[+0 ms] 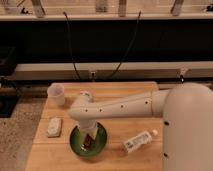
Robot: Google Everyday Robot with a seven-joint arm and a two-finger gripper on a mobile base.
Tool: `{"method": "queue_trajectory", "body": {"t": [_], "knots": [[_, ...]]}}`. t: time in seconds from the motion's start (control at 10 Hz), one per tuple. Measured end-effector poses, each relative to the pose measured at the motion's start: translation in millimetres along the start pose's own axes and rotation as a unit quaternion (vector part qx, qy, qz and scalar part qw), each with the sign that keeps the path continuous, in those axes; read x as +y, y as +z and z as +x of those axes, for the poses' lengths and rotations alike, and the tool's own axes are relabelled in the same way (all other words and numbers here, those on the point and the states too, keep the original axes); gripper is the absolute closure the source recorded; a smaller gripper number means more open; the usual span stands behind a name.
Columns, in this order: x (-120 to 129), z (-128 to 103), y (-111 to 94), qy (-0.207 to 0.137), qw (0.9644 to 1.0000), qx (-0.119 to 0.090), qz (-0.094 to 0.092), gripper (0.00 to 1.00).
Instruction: Place the pepper in the ceramic bowl
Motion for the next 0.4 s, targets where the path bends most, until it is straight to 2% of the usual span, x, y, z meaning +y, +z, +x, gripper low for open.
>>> {"method": "queue_trajectory", "body": {"t": [0.4], "knots": [[2.3,-0.2,-6.8,-0.004,1.0000,0.001,0.001,0.20]]}}
